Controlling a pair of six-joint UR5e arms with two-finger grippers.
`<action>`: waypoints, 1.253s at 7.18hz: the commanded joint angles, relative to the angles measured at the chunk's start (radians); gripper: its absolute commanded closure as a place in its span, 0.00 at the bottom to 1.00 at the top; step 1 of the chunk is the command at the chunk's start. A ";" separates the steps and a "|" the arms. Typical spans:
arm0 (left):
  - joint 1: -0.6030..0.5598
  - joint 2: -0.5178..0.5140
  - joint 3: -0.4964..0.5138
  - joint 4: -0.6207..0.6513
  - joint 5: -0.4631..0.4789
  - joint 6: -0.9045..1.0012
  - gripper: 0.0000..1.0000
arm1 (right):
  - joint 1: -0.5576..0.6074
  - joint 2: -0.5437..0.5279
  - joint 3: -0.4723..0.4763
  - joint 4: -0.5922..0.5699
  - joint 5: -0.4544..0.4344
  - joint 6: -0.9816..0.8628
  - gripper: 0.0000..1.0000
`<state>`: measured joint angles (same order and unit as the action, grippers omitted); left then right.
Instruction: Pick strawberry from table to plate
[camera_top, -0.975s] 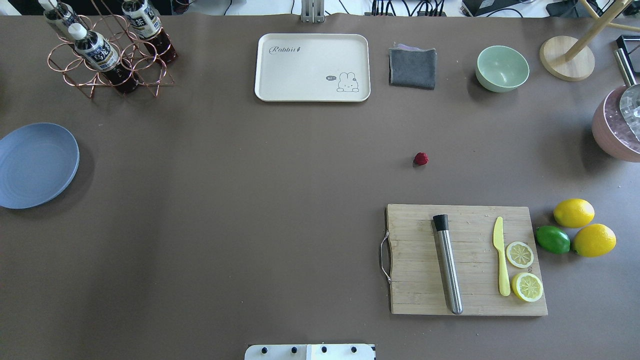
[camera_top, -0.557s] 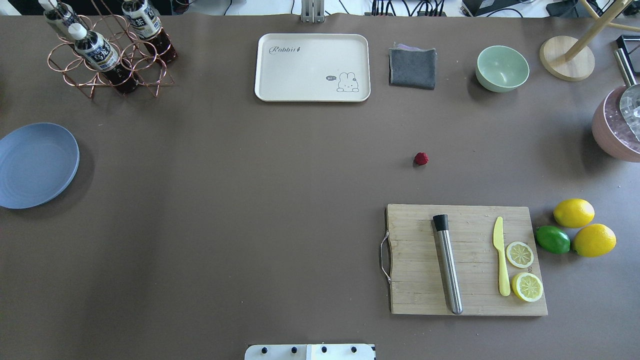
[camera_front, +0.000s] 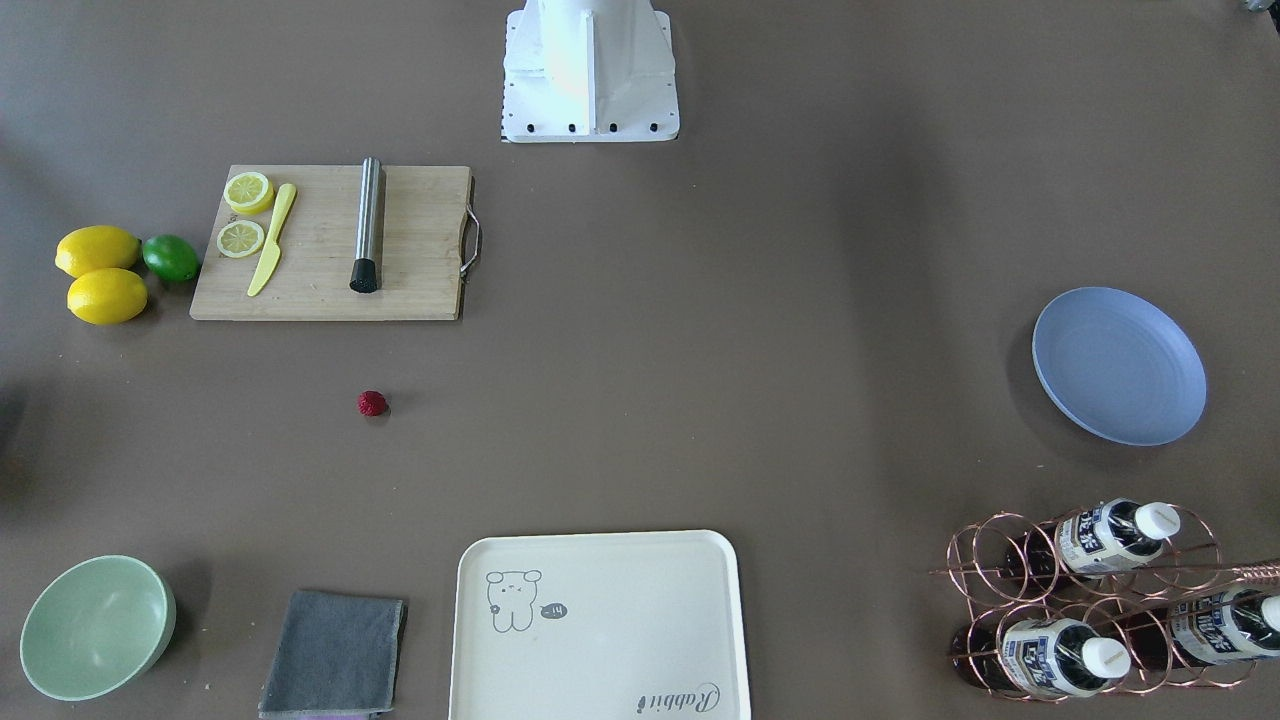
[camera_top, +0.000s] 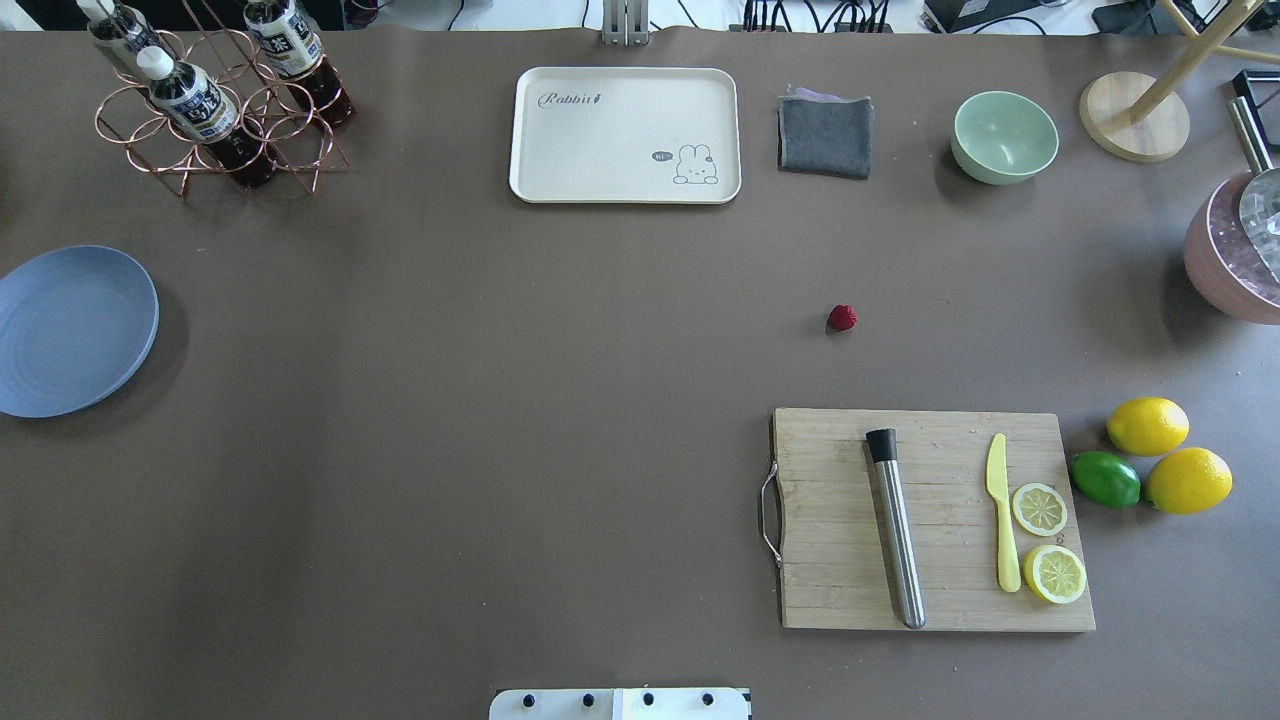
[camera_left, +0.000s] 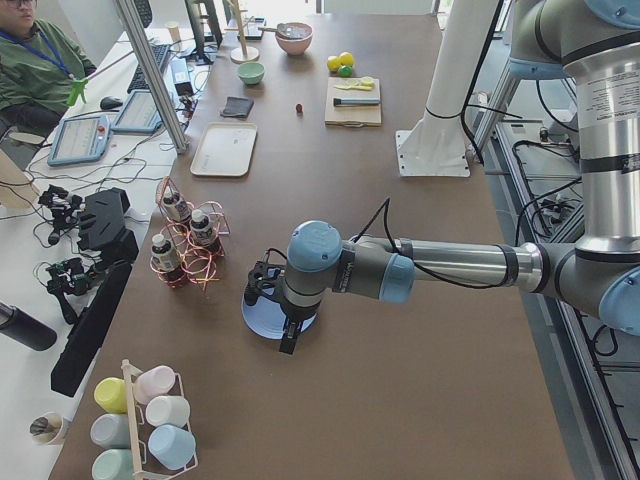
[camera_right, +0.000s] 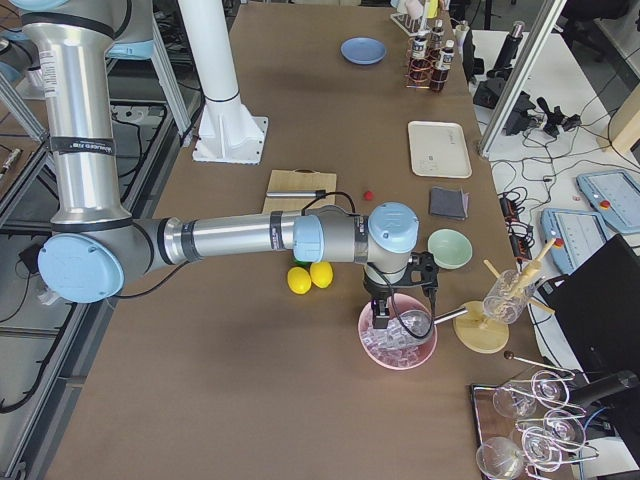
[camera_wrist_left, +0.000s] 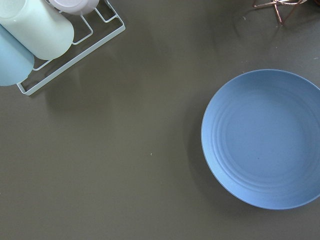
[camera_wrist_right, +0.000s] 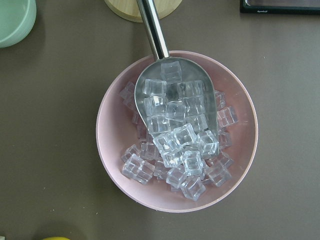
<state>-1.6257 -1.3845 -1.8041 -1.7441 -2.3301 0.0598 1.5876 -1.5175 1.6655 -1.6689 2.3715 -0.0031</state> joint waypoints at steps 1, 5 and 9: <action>0.000 0.001 0.000 0.000 0.000 0.000 0.02 | 0.000 -0.004 -0.001 0.000 0.000 0.000 0.00; 0.000 0.001 -0.003 0.000 -0.003 -0.002 0.02 | 0.000 -0.006 0.000 0.000 0.000 0.000 0.00; 0.001 -0.013 -0.007 0.000 -0.035 -0.002 0.02 | 0.000 0.000 -0.001 0.000 0.000 0.000 0.00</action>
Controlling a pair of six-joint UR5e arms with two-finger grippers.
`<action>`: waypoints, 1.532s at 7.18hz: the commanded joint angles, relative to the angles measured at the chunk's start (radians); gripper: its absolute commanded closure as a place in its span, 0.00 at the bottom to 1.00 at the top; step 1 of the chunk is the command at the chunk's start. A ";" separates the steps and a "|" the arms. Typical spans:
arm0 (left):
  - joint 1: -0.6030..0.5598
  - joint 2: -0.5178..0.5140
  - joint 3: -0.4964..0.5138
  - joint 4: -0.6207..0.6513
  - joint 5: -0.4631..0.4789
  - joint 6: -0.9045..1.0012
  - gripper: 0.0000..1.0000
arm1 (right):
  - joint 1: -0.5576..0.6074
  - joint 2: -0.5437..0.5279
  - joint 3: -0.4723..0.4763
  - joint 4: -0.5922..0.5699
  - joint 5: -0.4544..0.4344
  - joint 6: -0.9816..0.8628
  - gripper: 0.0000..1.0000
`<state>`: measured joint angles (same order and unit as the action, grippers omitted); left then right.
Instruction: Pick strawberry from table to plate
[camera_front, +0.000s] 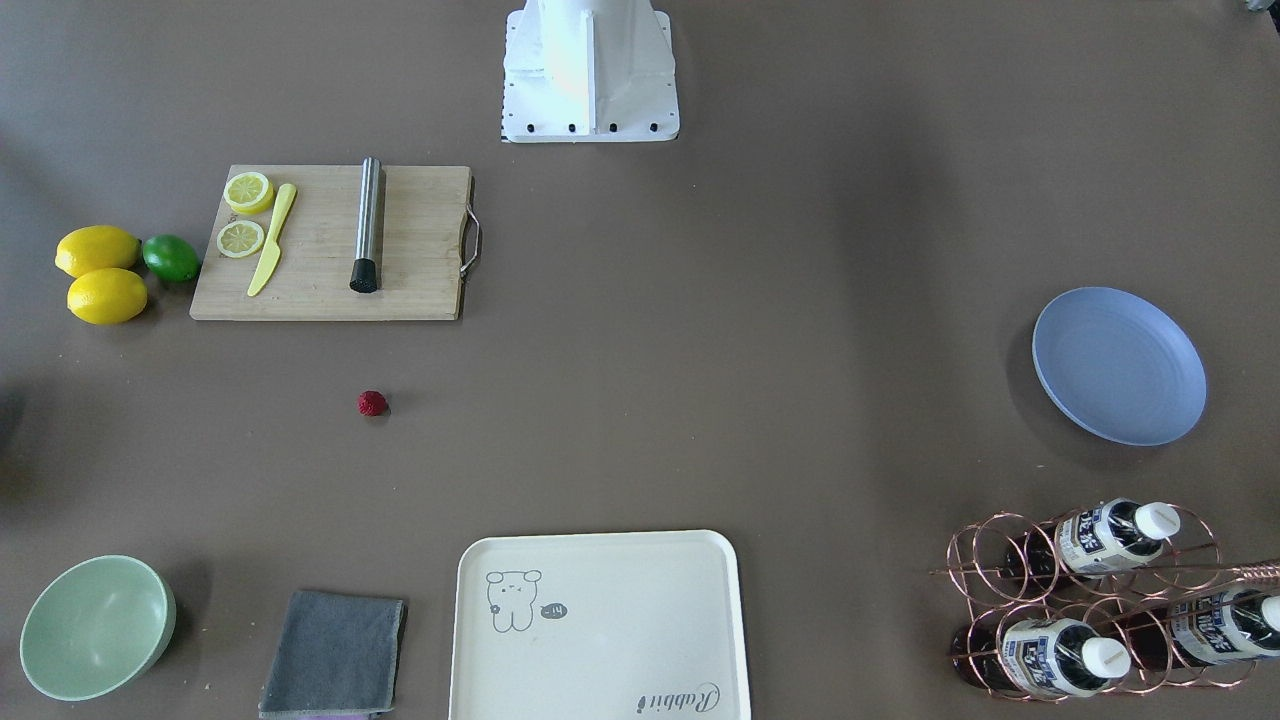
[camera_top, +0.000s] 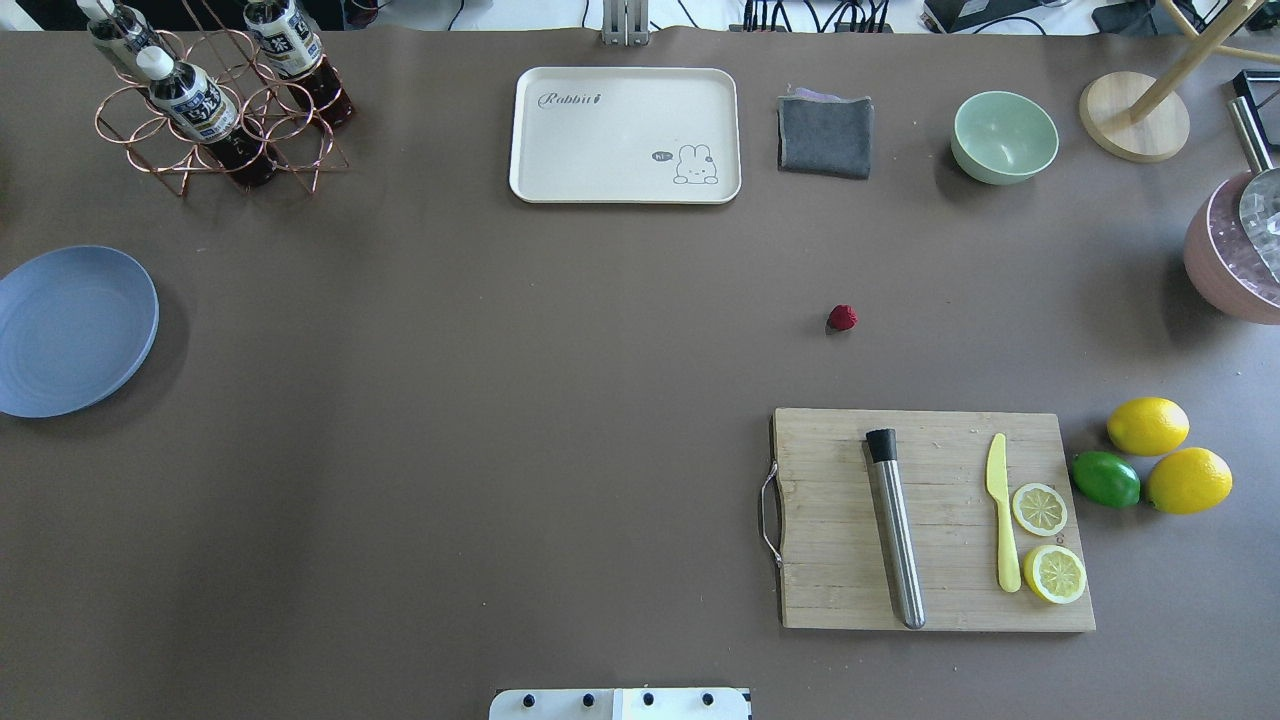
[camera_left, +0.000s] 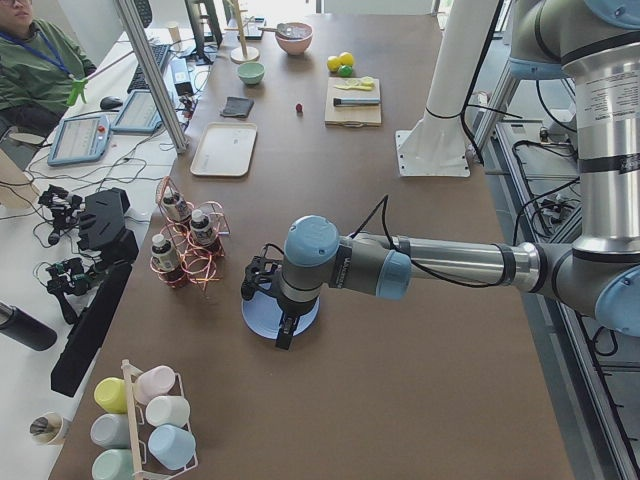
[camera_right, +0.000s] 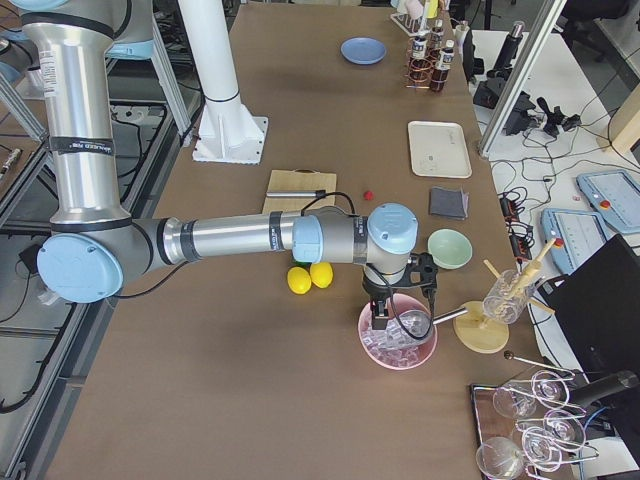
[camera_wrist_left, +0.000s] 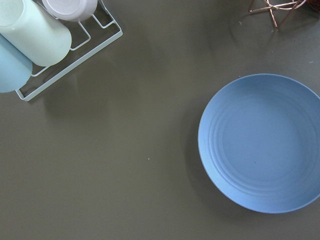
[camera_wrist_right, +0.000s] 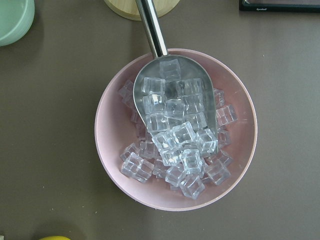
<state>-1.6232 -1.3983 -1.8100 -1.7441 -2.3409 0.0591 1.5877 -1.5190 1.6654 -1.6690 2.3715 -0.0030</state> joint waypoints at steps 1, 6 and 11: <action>0.002 -0.007 0.020 -0.009 -0.114 -0.002 0.02 | 0.000 0.002 0.000 0.000 0.000 0.006 0.00; -0.003 -0.025 0.018 -0.014 -0.127 0.007 0.02 | 0.000 0.010 0.002 0.000 0.003 0.026 0.00; -0.001 -0.013 0.251 -0.277 -0.167 -0.005 0.02 | -0.003 0.011 0.008 0.002 0.006 0.025 0.00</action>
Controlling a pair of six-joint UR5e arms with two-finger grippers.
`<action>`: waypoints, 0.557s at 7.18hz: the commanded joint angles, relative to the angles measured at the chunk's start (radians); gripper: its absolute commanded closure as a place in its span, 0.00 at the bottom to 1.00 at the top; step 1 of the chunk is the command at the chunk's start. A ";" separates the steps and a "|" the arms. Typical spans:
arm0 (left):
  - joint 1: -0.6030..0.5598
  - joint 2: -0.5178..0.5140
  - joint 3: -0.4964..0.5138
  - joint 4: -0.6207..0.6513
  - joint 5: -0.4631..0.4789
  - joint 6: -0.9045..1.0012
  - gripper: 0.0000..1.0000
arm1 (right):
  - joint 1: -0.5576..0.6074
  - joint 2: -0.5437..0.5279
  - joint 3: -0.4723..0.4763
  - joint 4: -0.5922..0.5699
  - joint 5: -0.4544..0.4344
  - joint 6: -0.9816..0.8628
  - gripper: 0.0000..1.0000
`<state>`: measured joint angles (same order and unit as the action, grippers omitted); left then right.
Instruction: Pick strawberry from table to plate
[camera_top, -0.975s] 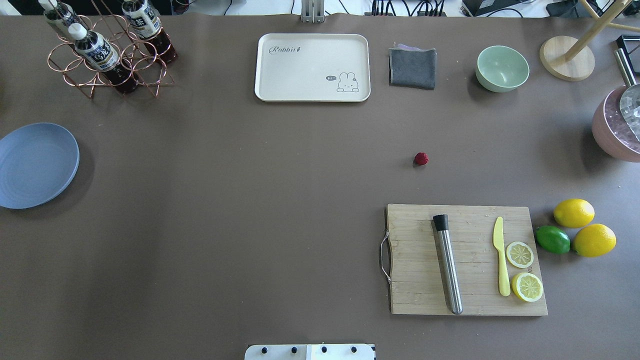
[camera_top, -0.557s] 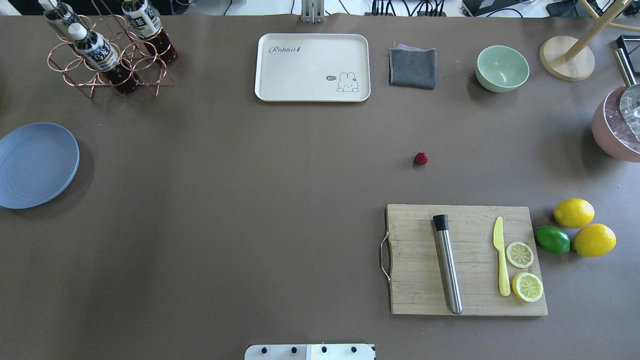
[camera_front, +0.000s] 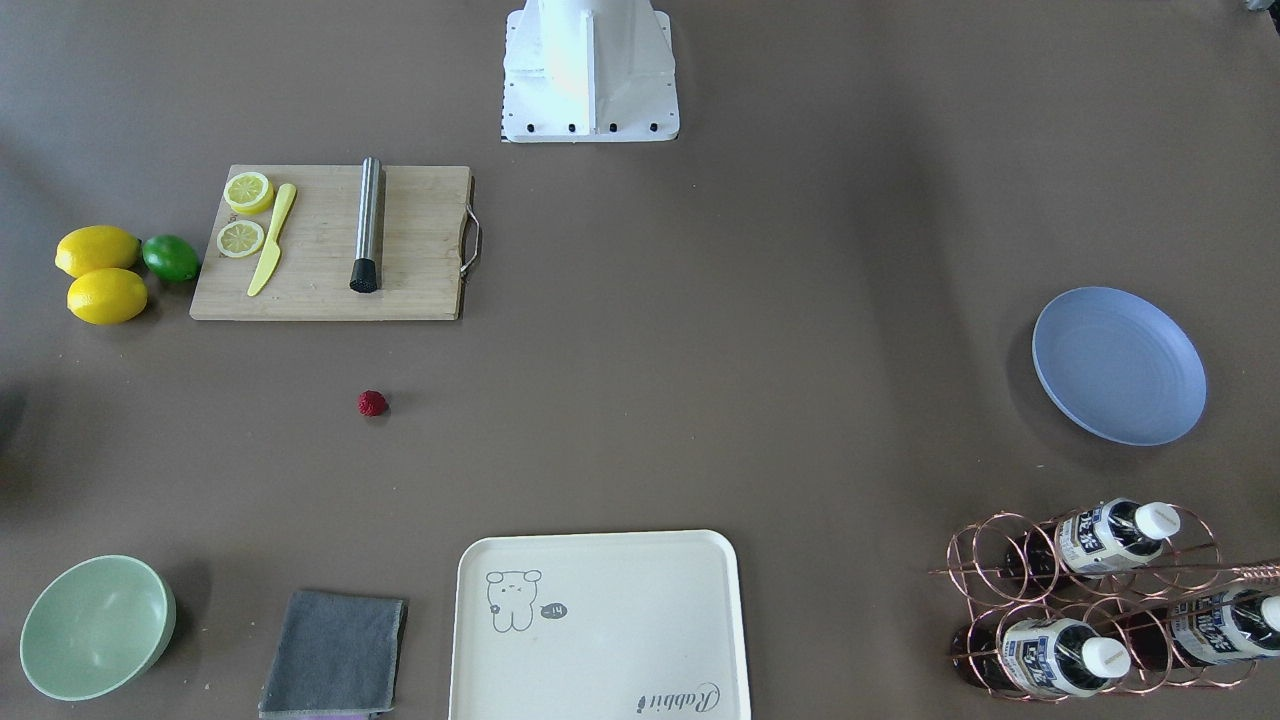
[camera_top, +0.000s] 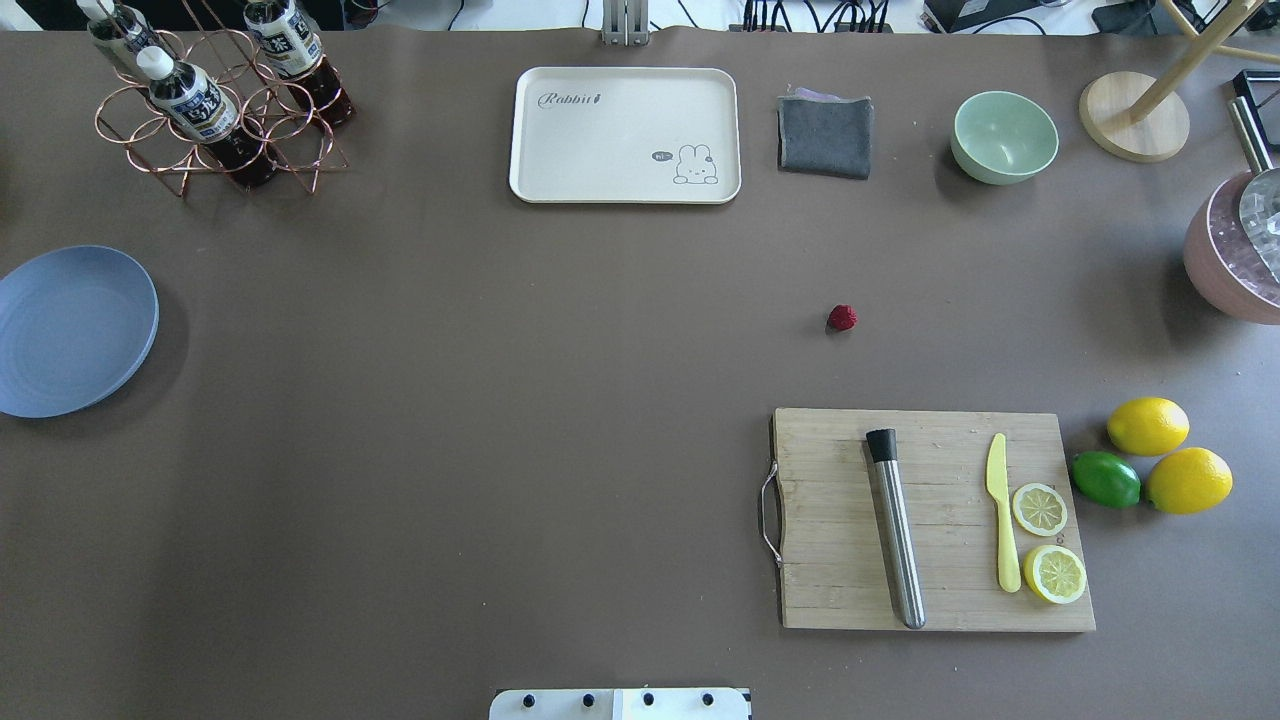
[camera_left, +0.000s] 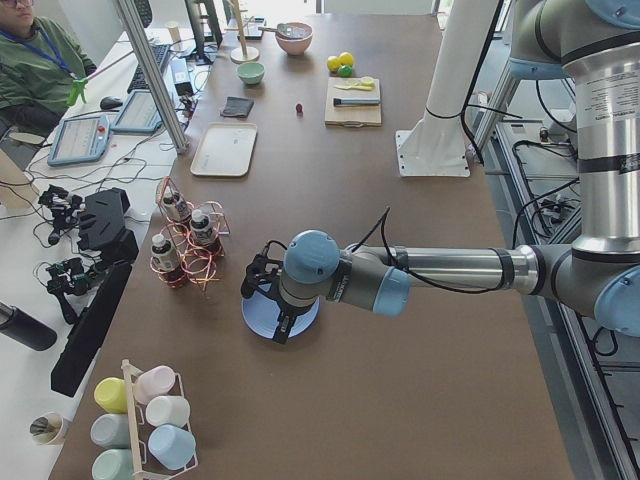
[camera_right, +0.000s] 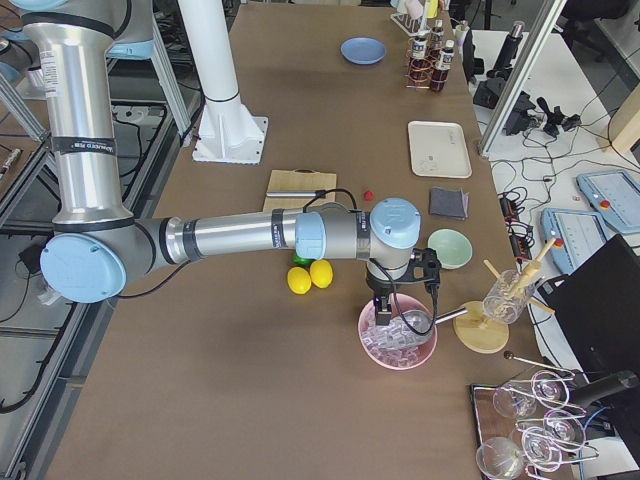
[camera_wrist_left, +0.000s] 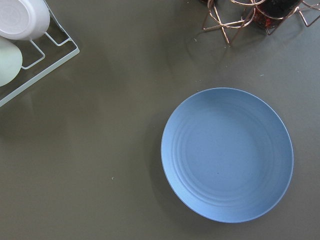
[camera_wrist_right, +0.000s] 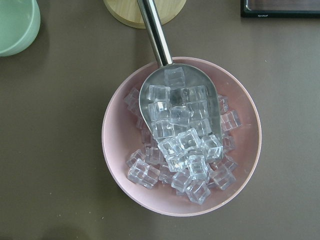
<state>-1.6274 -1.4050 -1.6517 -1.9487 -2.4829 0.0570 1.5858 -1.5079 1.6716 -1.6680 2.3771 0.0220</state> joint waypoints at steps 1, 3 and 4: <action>0.017 -0.008 0.168 -0.176 -0.016 -0.012 0.02 | -0.006 0.000 0.005 0.001 0.001 -0.001 0.00; 0.064 -0.078 0.324 -0.306 -0.011 -0.035 0.02 | -0.006 0.000 0.010 0.001 0.001 -0.001 0.00; 0.098 -0.119 0.351 -0.317 -0.010 -0.093 0.02 | -0.006 0.000 0.010 0.001 0.001 -0.001 0.00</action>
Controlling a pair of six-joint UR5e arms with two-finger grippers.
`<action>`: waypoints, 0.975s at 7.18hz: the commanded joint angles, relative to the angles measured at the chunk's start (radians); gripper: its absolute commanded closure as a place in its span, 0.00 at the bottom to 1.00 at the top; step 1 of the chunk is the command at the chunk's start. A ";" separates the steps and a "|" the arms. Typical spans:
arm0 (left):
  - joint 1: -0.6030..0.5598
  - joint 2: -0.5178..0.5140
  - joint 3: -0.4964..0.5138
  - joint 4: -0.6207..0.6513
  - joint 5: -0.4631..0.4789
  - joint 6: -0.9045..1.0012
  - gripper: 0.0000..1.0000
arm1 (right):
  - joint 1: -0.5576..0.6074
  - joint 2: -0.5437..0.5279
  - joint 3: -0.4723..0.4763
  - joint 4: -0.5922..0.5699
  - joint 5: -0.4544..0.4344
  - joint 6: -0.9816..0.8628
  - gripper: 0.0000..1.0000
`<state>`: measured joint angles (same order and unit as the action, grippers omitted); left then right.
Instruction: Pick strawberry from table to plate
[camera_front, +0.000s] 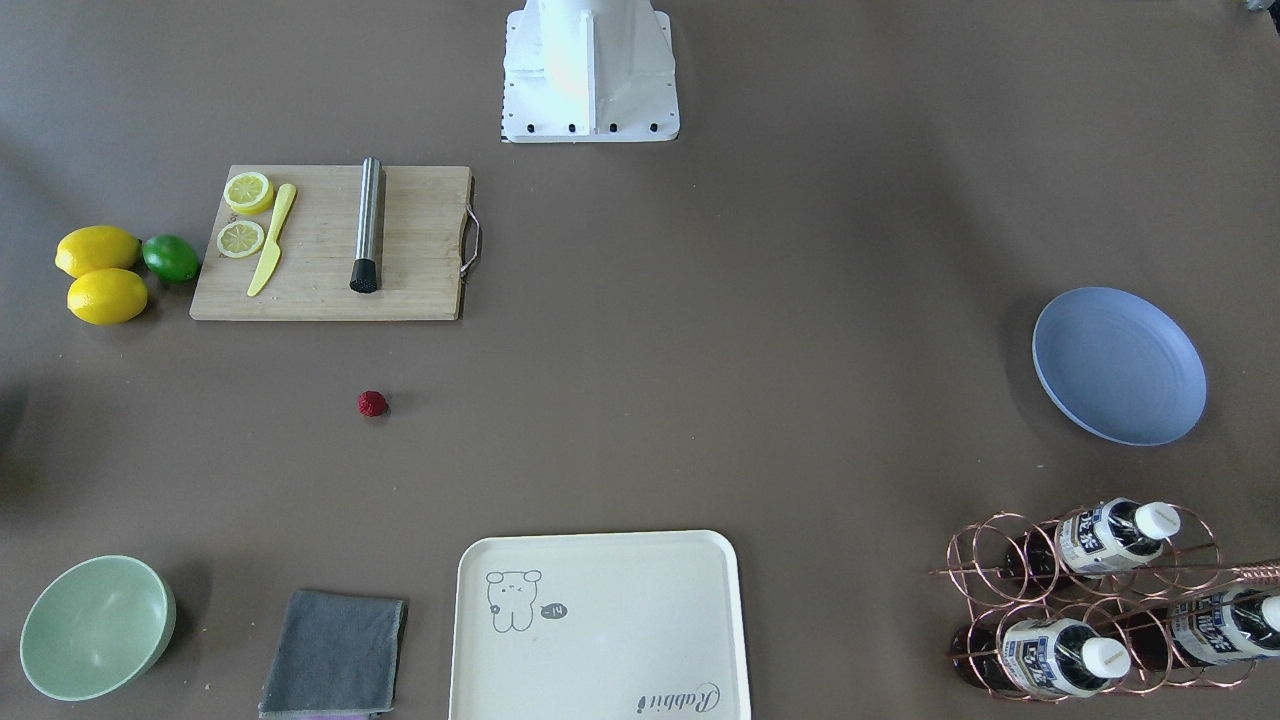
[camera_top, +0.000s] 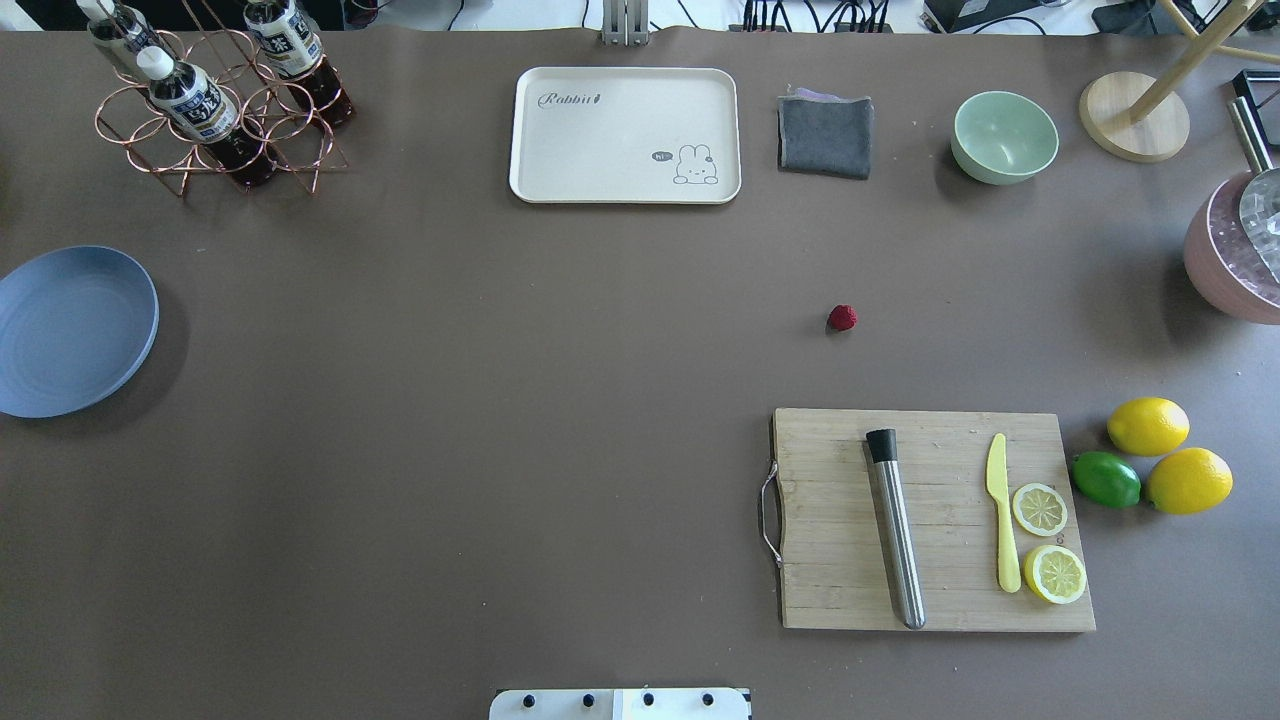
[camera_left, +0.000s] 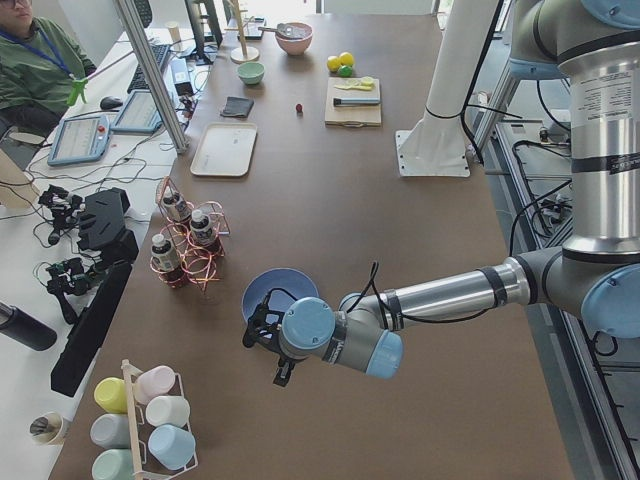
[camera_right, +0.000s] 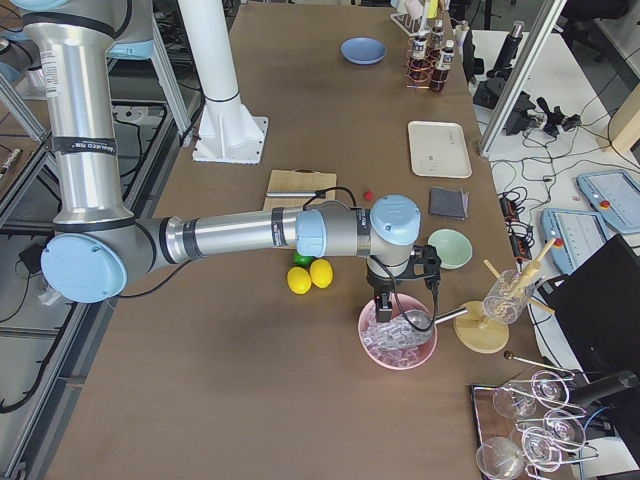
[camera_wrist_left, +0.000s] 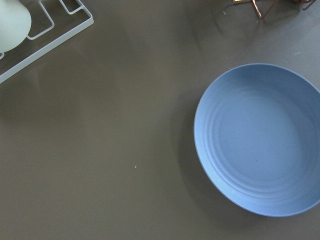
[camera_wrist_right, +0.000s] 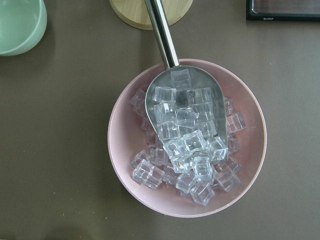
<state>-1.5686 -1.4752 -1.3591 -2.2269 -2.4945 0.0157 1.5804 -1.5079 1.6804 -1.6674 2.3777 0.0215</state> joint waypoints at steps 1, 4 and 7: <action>0.076 -0.086 0.083 -0.046 0.002 -0.133 0.02 | 0.000 0.000 0.001 0.000 0.000 0.000 0.00; 0.207 -0.128 0.158 -0.220 0.073 -0.326 0.02 | 0.000 0.000 0.001 0.000 -0.002 0.002 0.00; 0.294 -0.134 0.212 -0.323 0.124 -0.404 0.02 | 0.000 0.000 -0.001 0.000 -0.003 0.002 0.00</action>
<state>-1.3033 -1.6064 -1.1658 -2.5284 -2.3828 -0.3735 1.5800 -1.5079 1.6799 -1.6674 2.3755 0.0230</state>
